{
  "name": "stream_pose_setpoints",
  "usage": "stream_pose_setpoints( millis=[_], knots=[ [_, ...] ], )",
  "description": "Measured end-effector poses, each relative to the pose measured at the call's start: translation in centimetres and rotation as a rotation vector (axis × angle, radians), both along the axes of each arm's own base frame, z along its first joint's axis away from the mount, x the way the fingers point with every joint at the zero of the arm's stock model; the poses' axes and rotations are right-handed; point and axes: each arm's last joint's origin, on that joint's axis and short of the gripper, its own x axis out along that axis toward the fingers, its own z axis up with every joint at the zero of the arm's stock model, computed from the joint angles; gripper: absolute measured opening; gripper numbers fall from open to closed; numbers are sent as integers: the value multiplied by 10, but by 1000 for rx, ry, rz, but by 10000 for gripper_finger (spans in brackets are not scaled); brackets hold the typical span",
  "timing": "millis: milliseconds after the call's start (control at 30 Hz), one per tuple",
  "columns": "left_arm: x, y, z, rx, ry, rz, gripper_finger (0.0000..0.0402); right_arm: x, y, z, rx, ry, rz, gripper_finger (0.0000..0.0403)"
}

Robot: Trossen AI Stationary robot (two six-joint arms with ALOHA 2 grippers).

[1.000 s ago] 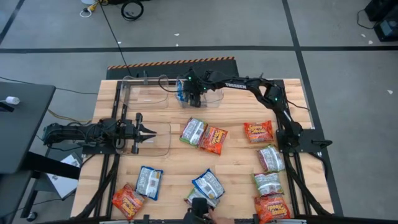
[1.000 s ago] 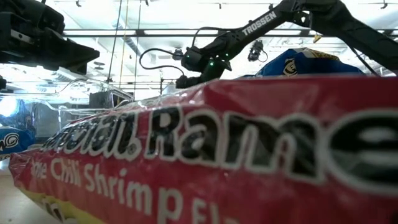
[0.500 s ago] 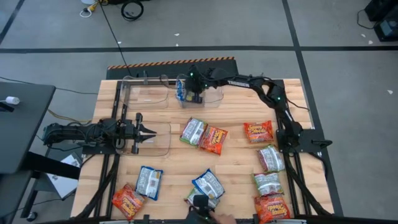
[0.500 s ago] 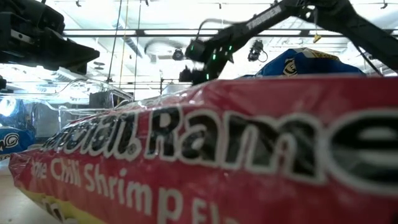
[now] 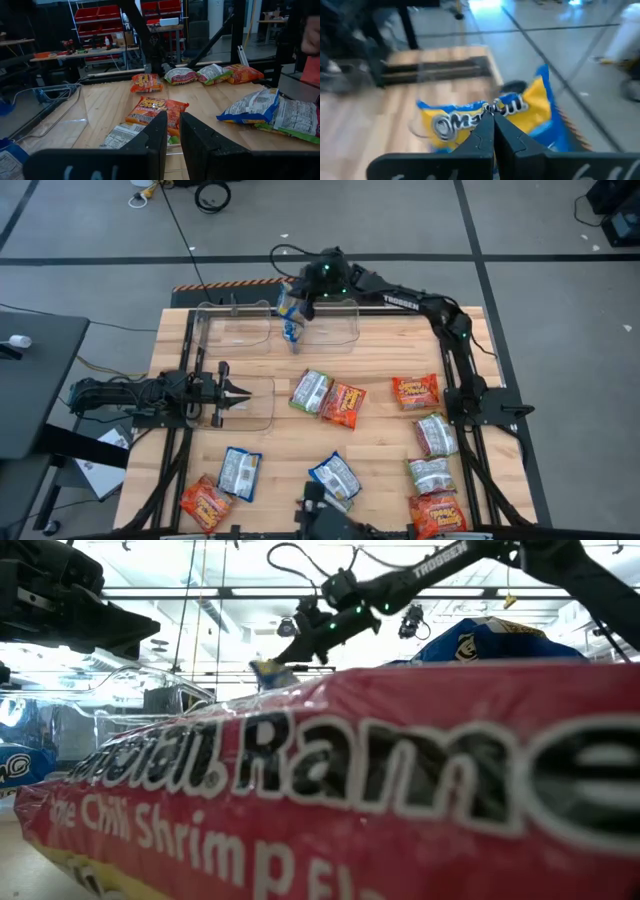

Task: Sort Maruchan noodles
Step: Put the blue noodle pack into the right transparent bin

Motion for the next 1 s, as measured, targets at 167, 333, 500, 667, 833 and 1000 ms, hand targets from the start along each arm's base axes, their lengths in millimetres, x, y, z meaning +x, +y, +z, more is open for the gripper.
stream_pose_setpoints(
  millis=[167,333,500,667,833,1000],
  knots=[
    [0,0,0,0,0,0,57,6,9,-37,97,10,27,1],
    [0,0,0,0,0,0,57,4,18,-41,116,18,43,1],
    [0,0,0,0,0,0,57,-2,23,-17,95,-24,62,1],
    [0,0,0,0,0,0,57,-14,27,-9,81,20,87,0],
    [0,0,0,0,0,0,57,-26,22,-37,107,67,45,0],
    [0,0,0,0,0,0,57,-30,18,-59,98,51,18,0]
  ],
)
